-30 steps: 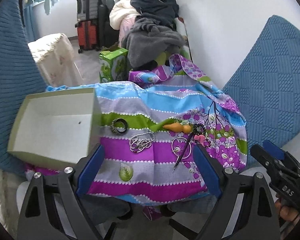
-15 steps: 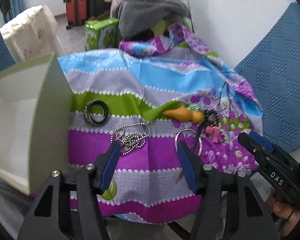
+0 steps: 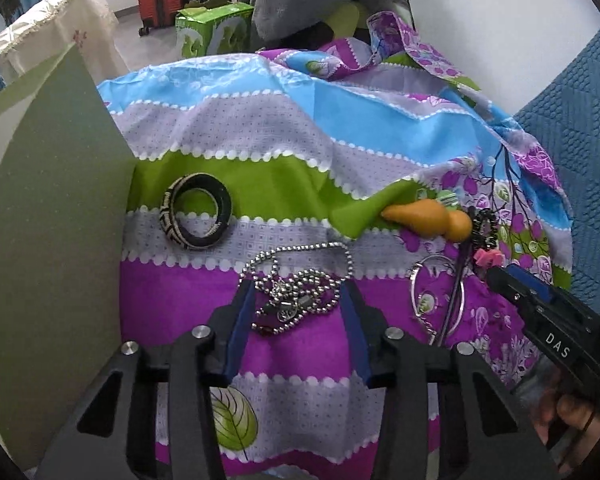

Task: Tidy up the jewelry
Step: 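Grasp the silver chain with the left tool while the right tool grasps the pink hair clip, then carry the silver chain in the left tool while the right tool carries the pink clip to the box, then open the left tool over the box while the right tool releases the pink clip inside, then move both open tools back over the remaining jewelry on the sheet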

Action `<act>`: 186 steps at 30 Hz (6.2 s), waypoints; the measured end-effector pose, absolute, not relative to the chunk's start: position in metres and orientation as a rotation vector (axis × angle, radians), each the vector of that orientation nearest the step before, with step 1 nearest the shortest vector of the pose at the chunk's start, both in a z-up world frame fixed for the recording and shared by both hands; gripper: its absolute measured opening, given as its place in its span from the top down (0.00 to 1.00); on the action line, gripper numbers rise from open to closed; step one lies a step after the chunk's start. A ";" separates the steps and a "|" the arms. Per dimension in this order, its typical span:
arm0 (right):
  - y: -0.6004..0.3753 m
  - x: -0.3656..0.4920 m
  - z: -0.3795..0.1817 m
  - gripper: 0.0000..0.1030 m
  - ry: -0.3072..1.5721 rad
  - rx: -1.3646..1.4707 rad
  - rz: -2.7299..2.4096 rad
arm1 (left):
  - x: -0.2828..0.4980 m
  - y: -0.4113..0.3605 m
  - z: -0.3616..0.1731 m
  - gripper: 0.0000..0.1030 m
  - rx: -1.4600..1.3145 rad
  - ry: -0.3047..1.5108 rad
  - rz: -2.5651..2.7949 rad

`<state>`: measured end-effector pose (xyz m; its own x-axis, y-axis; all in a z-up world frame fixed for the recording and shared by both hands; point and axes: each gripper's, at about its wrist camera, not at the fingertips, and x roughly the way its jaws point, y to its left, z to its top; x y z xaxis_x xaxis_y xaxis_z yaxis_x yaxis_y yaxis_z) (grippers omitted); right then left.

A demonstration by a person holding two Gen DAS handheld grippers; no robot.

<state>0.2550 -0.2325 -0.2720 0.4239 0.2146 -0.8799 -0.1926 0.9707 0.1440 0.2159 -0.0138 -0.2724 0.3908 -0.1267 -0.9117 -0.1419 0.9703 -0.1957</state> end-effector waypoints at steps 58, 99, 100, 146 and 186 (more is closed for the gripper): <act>-0.180 0.176 -0.116 0.86 0.820 -0.013 0.297 | 0.140 0.019 -0.106 0.96 -0.222 0.839 -0.098; 0.066 0.196 -0.105 0.86 0.815 -0.159 0.769 | 0.103 0.204 -0.116 0.95 -0.372 0.760 0.294; 0.070 0.199 -0.113 0.86 0.832 -0.169 0.771 | 0.103 0.208 -0.123 0.96 -0.376 0.775 0.297; 0.019 0.201 -0.051 0.63 0.717 -0.147 0.745 | 0.088 0.183 -0.062 0.53 -0.340 0.662 0.316; -0.253 0.150 -0.098 0.63 0.641 0.021 0.366 | 0.114 -0.025 -0.093 0.53 -0.276 0.687 -0.094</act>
